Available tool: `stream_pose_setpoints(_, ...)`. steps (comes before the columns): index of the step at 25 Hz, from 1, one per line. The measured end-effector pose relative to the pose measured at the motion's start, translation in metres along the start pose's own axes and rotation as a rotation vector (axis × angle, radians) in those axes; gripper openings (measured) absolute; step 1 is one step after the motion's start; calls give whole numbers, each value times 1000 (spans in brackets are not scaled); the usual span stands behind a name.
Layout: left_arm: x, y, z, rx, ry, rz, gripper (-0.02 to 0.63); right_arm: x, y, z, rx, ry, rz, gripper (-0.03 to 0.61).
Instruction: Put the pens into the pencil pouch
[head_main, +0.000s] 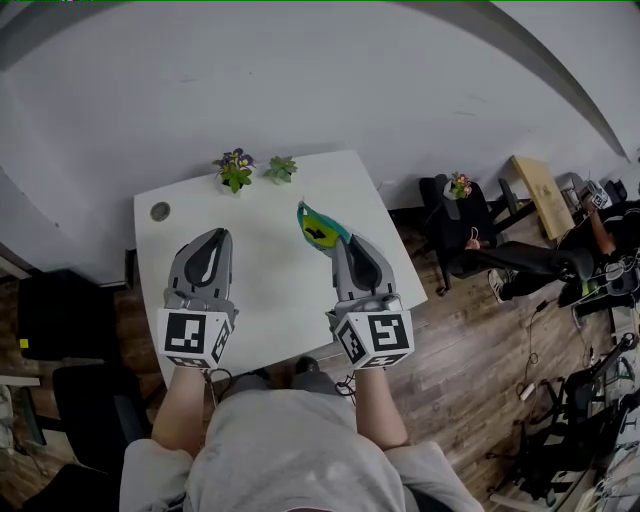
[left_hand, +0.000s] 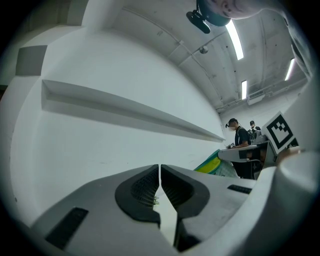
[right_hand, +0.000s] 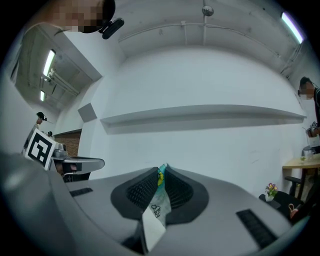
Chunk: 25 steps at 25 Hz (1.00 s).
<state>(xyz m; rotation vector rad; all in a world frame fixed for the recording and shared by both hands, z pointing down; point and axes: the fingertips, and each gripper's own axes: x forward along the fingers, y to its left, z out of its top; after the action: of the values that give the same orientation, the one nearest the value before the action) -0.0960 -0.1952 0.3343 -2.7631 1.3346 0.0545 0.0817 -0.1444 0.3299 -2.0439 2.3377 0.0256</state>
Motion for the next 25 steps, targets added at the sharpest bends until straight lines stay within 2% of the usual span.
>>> stream_pose_setpoints(7,-2,3,-1,-12,1,-9,35,0,0,-2,-4,-3,-13,56)
stream_pose_setpoints(13,-4,0,2,14,-8,-15,35,-1,3,2,-11,-11,-10,56)
stream_pose_setpoints(25,-4,2,7,17,-25,-2,35,-2,3,4,-28,-15,-15,55)
